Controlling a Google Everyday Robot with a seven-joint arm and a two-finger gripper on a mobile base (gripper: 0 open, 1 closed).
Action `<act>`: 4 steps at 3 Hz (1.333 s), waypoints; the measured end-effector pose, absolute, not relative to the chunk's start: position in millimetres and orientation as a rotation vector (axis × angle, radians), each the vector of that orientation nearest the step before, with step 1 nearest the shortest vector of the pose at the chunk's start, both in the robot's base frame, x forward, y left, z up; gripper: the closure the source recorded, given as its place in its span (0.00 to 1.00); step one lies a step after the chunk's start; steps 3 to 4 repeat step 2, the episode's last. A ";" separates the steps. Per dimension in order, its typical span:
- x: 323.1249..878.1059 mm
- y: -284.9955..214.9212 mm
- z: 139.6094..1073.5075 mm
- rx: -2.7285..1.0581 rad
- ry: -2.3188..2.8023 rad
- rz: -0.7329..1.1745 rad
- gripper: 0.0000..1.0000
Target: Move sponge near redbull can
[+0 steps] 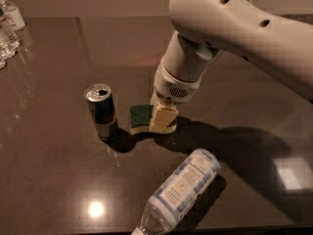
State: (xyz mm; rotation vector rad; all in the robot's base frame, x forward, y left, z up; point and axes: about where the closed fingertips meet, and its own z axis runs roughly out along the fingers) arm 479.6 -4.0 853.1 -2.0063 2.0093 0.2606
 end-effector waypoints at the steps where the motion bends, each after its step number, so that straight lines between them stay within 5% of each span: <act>1: 478.8 -3.7 853.6 -2.008 2.008 0.258 0.00; 4: 478.8 -3.7 853.6 -2.008 2.008 0.258 0.00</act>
Offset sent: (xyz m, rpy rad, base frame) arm -0.0007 0.0003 0.0004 -0.0009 -0.0014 0.0009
